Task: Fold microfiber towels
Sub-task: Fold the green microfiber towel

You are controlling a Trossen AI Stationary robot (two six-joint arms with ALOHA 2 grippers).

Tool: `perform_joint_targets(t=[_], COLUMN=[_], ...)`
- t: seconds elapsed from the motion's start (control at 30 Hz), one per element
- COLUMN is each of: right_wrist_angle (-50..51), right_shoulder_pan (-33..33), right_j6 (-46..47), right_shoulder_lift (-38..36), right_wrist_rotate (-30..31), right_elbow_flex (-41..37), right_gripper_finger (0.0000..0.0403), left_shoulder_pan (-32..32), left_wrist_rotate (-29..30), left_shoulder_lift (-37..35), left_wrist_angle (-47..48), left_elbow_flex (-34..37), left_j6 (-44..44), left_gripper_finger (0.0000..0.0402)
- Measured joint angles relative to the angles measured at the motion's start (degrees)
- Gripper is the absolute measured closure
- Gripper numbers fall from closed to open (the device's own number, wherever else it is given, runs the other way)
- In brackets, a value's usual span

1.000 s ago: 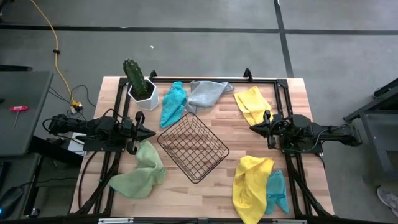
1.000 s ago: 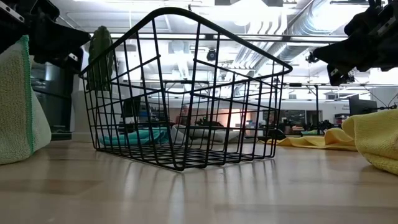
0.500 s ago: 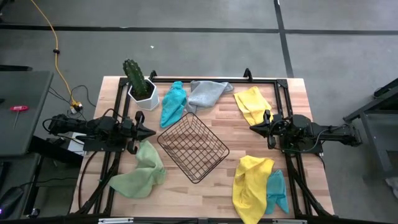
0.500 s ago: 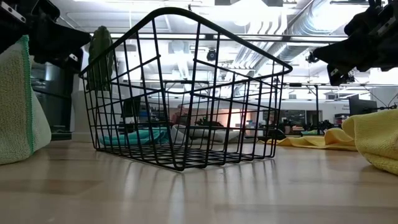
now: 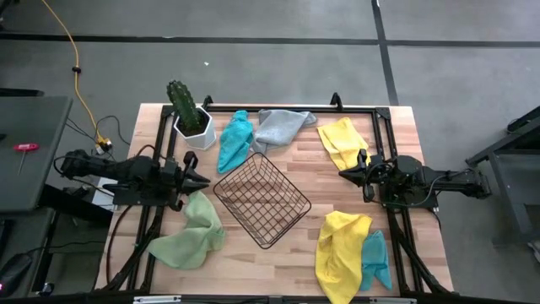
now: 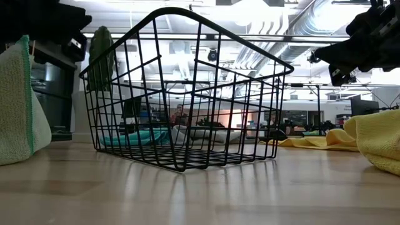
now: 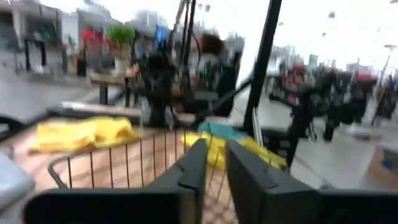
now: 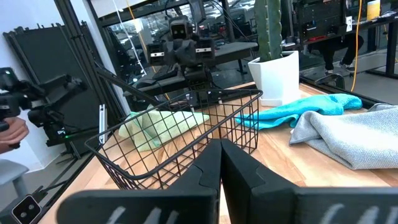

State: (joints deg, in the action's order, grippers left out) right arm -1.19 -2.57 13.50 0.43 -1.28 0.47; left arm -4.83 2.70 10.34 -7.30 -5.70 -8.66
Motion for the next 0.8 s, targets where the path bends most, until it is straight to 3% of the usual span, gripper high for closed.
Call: perform_joint_targets(t=[0.23, 0.4, 0.5, 0.63, 0.7, 0.8], right_wrist_angle=[-0.01, 0.00, 0.00, 0.00, 0.00, 0.00], right_shoulder_pan=[-0.02, 0.00, 0.00, 0.00, 0.00, -0.01], right_j6=[0.00, 0.00, 0.00, -0.01, -0.02, -0.01], right_shoulder_lift=[0.00, -0.02, -0.01, -0.01, 0.00, -0.01], right_wrist_rotate=[-0.02, -0.02, 0.00, -0.01, -0.02, 0.00], right_elbow_flex=[0.00, -0.02, 0.00, -0.02, 0.00, -0.01], right_gripper_finger=[0.0402, 0.0402, 0.0402, 0.0402, 0.0402, 0.0402], left_shoulder_pan=[-7.47, -18.08, -25.63, -34.14, -36.49, -37.91], left_wrist_rotate=[-0.75, -0.11, 6.02, 19.06, 24.79, 27.87], left_shoulder_lift=[18.18, 30.02, 36.31, 44.80, 48.65, 53.63], left_wrist_angle=[11.81, 16.26, 19.37, 22.24, 22.81, 22.98], left_elbow_flex=[-13.22, -21.36, -25.58, -29.50, -30.78, -32.04], left_j6=[-3.85, -8.51, -10.88, -11.96, -12.23, -13.25], left_gripper_finger=[0.0211, 0.0169, 0.0169, 0.0176, 0.0178, 0.0178])
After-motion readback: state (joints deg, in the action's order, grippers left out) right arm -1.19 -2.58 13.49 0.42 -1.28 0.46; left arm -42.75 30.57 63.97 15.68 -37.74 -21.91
